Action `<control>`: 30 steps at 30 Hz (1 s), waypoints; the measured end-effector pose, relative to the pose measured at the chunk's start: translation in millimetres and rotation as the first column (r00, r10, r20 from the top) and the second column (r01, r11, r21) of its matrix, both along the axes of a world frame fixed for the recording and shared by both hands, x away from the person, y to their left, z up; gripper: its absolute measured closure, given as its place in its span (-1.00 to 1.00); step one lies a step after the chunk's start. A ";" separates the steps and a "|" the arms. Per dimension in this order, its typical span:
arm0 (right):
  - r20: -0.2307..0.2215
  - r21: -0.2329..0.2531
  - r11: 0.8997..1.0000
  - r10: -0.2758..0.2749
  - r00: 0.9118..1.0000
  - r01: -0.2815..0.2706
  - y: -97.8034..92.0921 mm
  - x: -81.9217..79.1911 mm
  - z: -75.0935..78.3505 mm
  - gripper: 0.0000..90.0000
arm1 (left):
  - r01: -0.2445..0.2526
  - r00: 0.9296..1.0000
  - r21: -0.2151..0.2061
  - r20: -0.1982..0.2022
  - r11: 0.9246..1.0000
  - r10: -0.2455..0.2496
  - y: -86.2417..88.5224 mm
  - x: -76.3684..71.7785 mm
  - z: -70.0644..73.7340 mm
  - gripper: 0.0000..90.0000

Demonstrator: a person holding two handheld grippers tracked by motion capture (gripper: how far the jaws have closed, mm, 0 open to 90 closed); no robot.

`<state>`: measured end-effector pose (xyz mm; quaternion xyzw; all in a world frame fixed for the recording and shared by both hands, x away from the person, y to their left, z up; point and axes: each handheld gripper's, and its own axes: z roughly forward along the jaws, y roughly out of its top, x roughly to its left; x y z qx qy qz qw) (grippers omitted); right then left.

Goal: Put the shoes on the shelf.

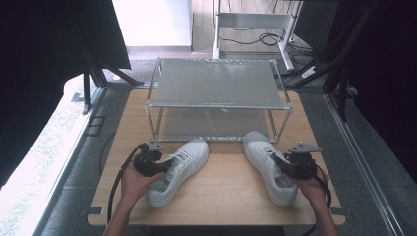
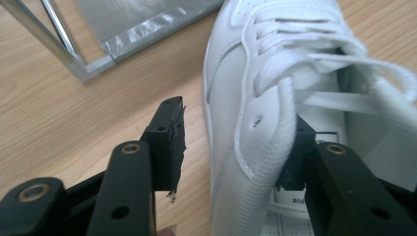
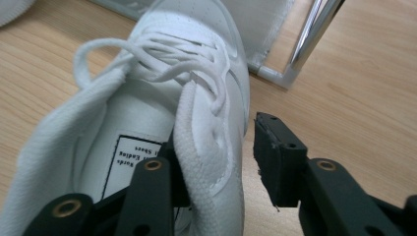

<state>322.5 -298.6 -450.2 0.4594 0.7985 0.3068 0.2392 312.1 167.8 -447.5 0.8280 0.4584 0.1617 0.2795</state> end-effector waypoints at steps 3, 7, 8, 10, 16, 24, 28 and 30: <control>-0.017 -0.007 1.000 -0.010 1.000 0.010 -1.8 3.2 -3.0 0.50 | -0.009 1.000 0.001 -0.013 1.000 0.009 -1.0 1.8 -2.4 0.27; -0.036 -0.033 0.999 -0.009 0.999 0.008 -0.5 8.0 -6.6 0.57 | -0.014 0.999 0.011 -0.038 1.000 0.015 -4.2 4.5 -4.8 0.43; -0.044 -0.036 0.999 -0.006 0.999 0.004 0.5 9.1 -6.9 0.59 | -0.013 0.999 0.009 -0.042 1.000 0.014 -4.6 4.9 -4.5 0.48; -0.054 -0.045 0.999 0.002 0.999 -0.004 2.1 11.4 -7.8 0.64 | -0.006 0.999 0.006 -0.051 1.000 0.006 -6.0 5.4 -4.5 0.59; -0.069 -0.046 0.999 -0.007 0.998 0.004 0.4 14.5 -8.7 0.82 | 0.005 0.998 0.000 -0.058 1.000 -0.005 -6.7 5.7 -4.0 0.77; -0.076 0.006 1.000 -0.021 0.997 0.021 -4.0 15.3 -9.1 0.90 | -0.009 0.998 -0.087 -0.059 0.996 0.003 0.2 5.9 -5.7 0.80; -0.074 0.024 0.999 -0.023 0.997 0.025 -5.3 14.9 -9.3 0.90 | -0.004 0.998 -0.107 -0.055 0.994 -0.001 2.3 5.4 -6.2 0.80; -0.071 0.032 0.999 -0.024 0.997 0.026 -5.8 14.8 -9.3 0.90 | -0.002 0.999 -0.121 -0.053 0.993 -0.005 3.5 4.9 -6.3 0.82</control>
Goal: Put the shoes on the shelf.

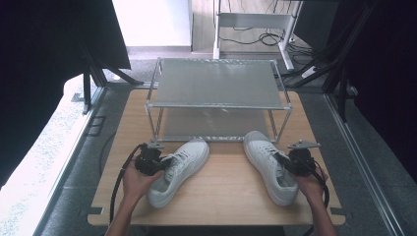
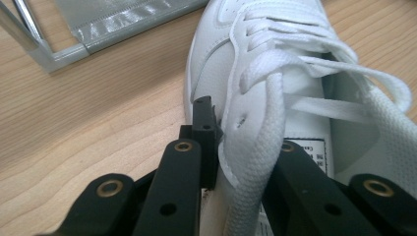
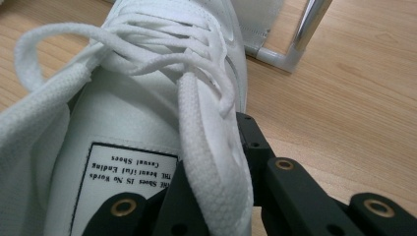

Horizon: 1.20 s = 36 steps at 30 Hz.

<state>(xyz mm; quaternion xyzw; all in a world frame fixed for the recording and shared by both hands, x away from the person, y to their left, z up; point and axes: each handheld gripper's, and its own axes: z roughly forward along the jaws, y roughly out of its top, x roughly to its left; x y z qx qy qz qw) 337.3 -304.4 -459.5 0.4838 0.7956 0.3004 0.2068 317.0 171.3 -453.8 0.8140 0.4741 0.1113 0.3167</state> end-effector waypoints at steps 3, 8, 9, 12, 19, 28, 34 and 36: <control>0.002 0.020 1.000 -0.005 1.000 0.005 -1.5 -0.3 -0.1 0.91 | 0.000 1.000 -0.018 0.005 1.000 0.000 0.7 -0.5 0.7 0.83; 0.021 0.033 0.999 -0.008 1.000 0.008 -3.1 -1.6 1.1 0.91 | 0.003 1.000 -0.059 0.011 0.998 -0.003 5.2 -1.3 3.2 0.84; 0.029 0.031 0.999 -0.009 1.000 0.008 -3.1 -2.4 1.9 0.91 | 0.003 1.000 -0.069 0.012 0.998 -0.002 6.7 -1.7 4.1 0.84; 0.045 0.038 0.999 -0.016 0.999 0.014 -4.6 -5.1 4.9 0.91 | -0.004 1.000 -0.110 0.024 0.994 0.007 12.3 -3.2 7.6 0.84; 0.044 0.187 0.982 -0.017 0.999 0.009 -16.6 -10.5 9.1 0.91 | -0.010 0.999 -0.309 0.034 0.951 0.022 32.7 -5.6 13.6 0.84; 0.040 0.326 0.946 -0.009 0.999 -0.004 -25.1 -14.4 12.4 0.92 | 0.014 0.999 -0.469 0.036 0.883 0.003 45.6 -7.2 16.1 0.84; 0.038 0.378 0.925 0.011 0.999 -0.025 -25.6 -16.7 14.8 0.92 | 0.012 0.998 -0.486 0.053 0.874 0.016 47.3 -10.0 19.2 0.84; 0.039 0.404 0.914 0.014 0.999 -0.029 -25.6 -17.5 15.5 0.92 | 0.014 0.998 -0.501 0.063 0.865 0.020 48.6 -11.0 20.5 0.84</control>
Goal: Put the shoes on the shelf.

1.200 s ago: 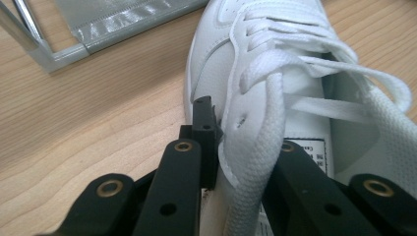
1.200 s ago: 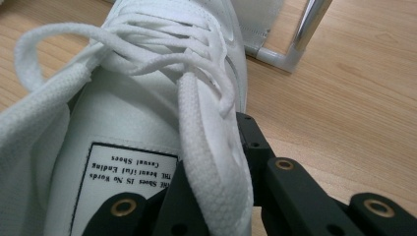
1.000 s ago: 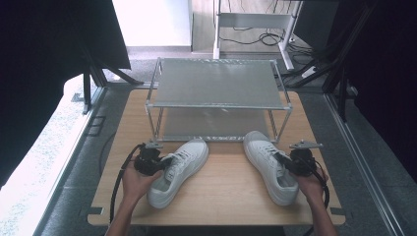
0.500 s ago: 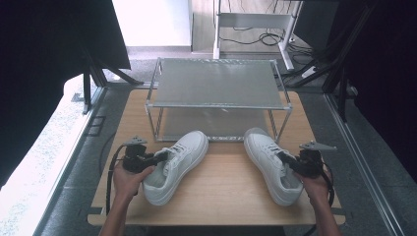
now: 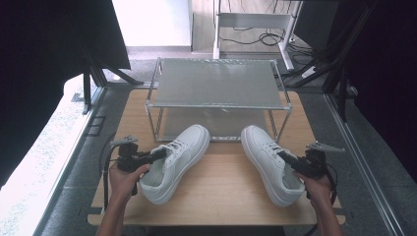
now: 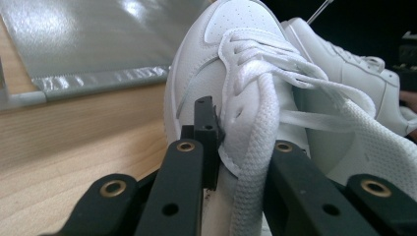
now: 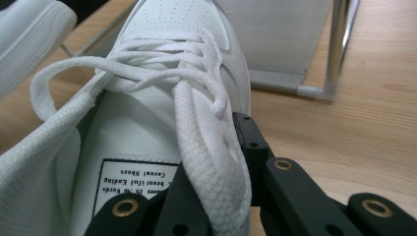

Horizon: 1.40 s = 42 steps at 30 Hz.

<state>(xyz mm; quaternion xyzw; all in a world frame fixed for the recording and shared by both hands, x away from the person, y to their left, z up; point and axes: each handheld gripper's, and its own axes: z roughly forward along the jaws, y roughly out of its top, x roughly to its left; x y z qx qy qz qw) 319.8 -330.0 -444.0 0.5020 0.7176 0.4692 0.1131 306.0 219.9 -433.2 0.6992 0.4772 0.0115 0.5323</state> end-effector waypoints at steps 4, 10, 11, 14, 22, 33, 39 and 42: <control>-0.001 0.081 0.997 -0.003 1.000 0.003 -0.9 -1.8 0.2 0.92 | 0.003 1.000 -0.055 0.020 0.998 -0.002 3.2 -2.1 3.2 0.84; -0.007 0.165 0.986 0.023 1.000 -0.021 -1.5 -3.8 0.7 0.92 | 0.044 0.999 -0.152 0.023 0.987 -0.041 6.7 -4.0 6.5 0.84; -0.008 0.173 0.985 0.025 1.000 -0.023 -1.3 -4.2 0.8 0.92 | 0.050 0.999 -0.173 0.024 0.984 -0.046 7.0 -4.2 6.6 0.84; -0.007 0.190 0.981 0.030 1.000 -0.028 -0.7 -5.4 2.1 0.92 | 0.057 0.998 -0.207 0.030 0.977 -0.052 7.5 -5.2 8.4 0.84; 0.018 0.226 0.973 0.038 0.999 -0.041 2.1 -8.1 10.3 0.92 | 0.038 0.998 -0.237 0.058 0.971 -0.025 8.2 -8.8 14.1 0.84; 0.053 0.300 0.951 0.063 0.997 -0.077 8.3 -10.8 23.7 0.92 | 0.016 0.995 -0.320 0.102 0.947 0.018 7.9 -15.4 26.5 0.84; 0.090 0.313 0.945 0.066 0.994 -0.092 10.5 -12.0 39.5 0.92 | 0.047 0.994 -0.376 0.108 0.925 -0.007 5.0 -11.8 37.2 0.84; 0.114 0.320 0.942 0.067 0.991 -0.101 13.5 -11.9 49.9 0.92 | 0.060 0.992 -0.390 0.123 0.919 -0.013 -0.5 -8.9 45.1 0.84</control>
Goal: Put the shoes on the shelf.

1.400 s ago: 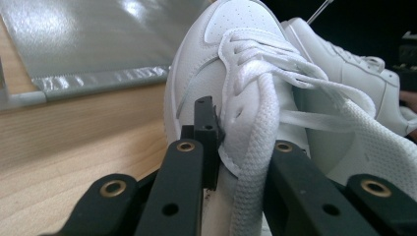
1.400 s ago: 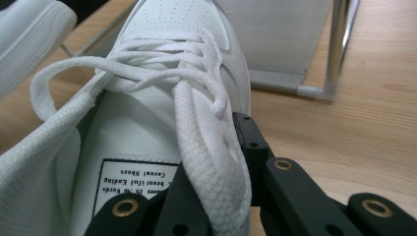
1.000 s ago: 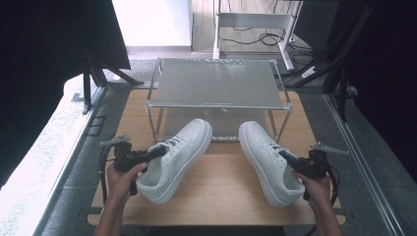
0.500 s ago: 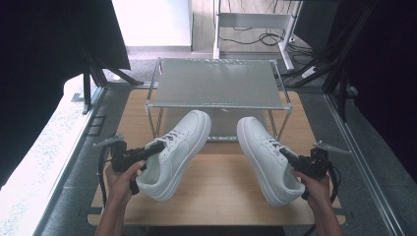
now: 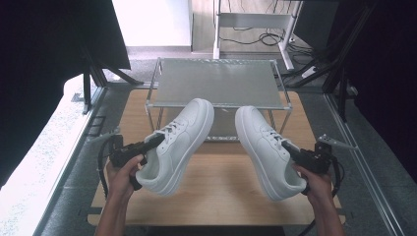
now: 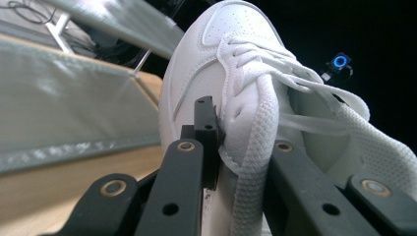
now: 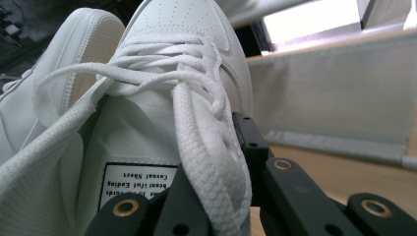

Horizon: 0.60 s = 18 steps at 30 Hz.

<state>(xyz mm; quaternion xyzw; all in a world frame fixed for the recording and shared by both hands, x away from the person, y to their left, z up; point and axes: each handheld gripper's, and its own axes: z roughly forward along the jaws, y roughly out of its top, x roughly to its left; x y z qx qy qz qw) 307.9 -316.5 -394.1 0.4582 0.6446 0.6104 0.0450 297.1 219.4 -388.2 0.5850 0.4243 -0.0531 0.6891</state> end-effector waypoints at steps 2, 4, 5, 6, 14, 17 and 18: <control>0.014 0.009 1.000 0.007 1.000 -0.007 2.7 1.1 7.2 0.92 | 0.005 1.000 -0.004 0.009 1.000 -0.005 -4.4 2.5 5.4 0.84; 0.026 0.010 1.000 0.016 1.000 -0.017 5.3 1.6 15.3 0.92 | 0.011 1.000 0.001 0.018 1.000 -0.011 -8.5 5.0 10.7 0.84; 0.034 0.012 1.000 0.019 0.999 -0.019 6.7 1.8 19.1 0.92 | 0.015 1.000 0.005 0.024 1.000 -0.015 -10.2 6.1 13.3 0.84; 0.041 0.009 1.000 0.021 0.999 -0.021 7.7 1.8 22.9 0.92 | 0.019 0.999 0.005 0.027 1.000 -0.019 -11.7 6.8 16.0 0.84; 0.068 0.031 0.999 0.022 0.997 -0.025 10.4 4.6 40.9 0.92 | 0.030 0.998 -0.010 0.059 0.999 -0.030 -18.2 10.2 35.8 0.84; 0.077 0.023 1.000 0.006 0.997 -0.008 10.5 7.8 47.3 0.92 | 0.022 0.997 -0.017 0.078 1.000 -0.020 -19.8 12.6 42.1 0.84; 0.081 0.026 1.000 -0.002 0.997 0.000 11.2 9.0 49.5 0.92 | 0.022 0.996 -0.019 0.082 1.000 -0.020 -20.2 13.9 43.9 0.84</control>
